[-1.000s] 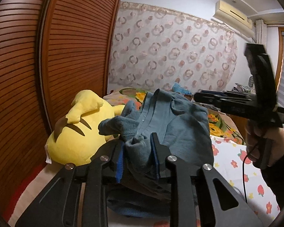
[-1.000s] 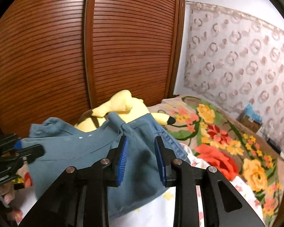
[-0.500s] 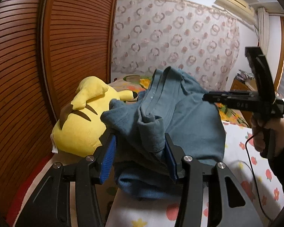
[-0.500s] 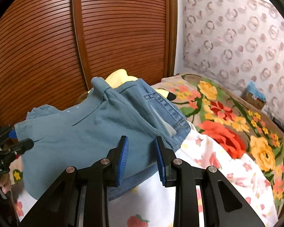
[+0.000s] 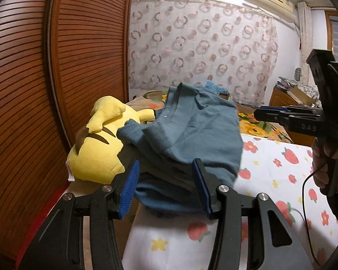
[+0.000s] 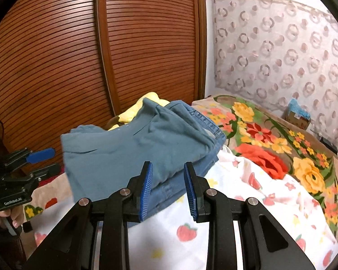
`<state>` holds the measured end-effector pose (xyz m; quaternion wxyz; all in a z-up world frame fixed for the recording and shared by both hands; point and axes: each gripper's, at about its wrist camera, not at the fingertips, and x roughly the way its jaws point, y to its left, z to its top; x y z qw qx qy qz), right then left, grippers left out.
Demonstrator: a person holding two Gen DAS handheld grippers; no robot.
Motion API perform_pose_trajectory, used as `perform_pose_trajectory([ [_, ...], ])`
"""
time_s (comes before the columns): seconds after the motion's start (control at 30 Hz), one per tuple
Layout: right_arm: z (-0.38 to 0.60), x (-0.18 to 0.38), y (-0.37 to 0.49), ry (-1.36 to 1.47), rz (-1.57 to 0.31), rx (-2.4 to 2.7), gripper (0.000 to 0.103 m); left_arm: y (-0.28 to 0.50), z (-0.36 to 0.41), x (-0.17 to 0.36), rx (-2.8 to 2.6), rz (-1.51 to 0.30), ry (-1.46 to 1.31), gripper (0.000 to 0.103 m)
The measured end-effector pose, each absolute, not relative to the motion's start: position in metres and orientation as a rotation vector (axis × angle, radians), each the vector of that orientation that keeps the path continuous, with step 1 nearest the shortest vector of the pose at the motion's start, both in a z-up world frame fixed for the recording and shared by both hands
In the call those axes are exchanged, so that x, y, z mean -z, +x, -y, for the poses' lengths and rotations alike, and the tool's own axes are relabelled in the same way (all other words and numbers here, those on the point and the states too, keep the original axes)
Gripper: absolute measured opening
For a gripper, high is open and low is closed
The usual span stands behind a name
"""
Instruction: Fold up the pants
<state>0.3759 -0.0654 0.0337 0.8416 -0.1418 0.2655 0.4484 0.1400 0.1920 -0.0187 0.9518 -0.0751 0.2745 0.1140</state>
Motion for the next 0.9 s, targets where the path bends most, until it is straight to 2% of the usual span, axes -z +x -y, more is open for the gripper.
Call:
perform_pose_trajectory([
  [0.1,0.082,-0.035,0.358,-0.280,-0.553,-0.935,0.029,0.132,-0.183,0.016,-0.220,-0.562,-0.132,0.050],
  [0.13,0.087,-0.036,0.352,-0.274,-0.551,-0.929,0.029,0.130,-0.181,0.015,-0.215,-0.562,-0.126,0.054],
  [0.23,0.102,-0.037,0.331,-0.267,-0.544,-0.909,0.029,0.121,-0.172,0.011,-0.198,-0.550,-0.117,0.075],
  [0.33,0.119,-0.039,0.313,-0.254,-0.536,-0.892,0.029,0.112,-0.164,0.007,-0.173,-0.548,-0.107,0.081],
  [0.43,0.135,-0.043,0.295,-0.235,-0.526,-0.876,0.029,0.105,-0.153,0.004,-0.135,-0.544,-0.105,0.093],
  [0.47,0.139,-0.043,0.291,-0.230,-0.523,-0.872,0.029,0.102,-0.149,0.004,-0.123,-0.545,-0.101,0.102],
  [0.77,0.170,-0.049,0.248,-0.193,-0.500,-0.820,0.030,0.082,-0.118,-0.006,-0.087,-0.535,-0.048,0.103],
  [0.9,0.185,-0.052,0.228,-0.183,-0.483,-0.790,0.041,0.074,-0.104,-0.010,-0.051,-0.524,-0.048,0.103],
])
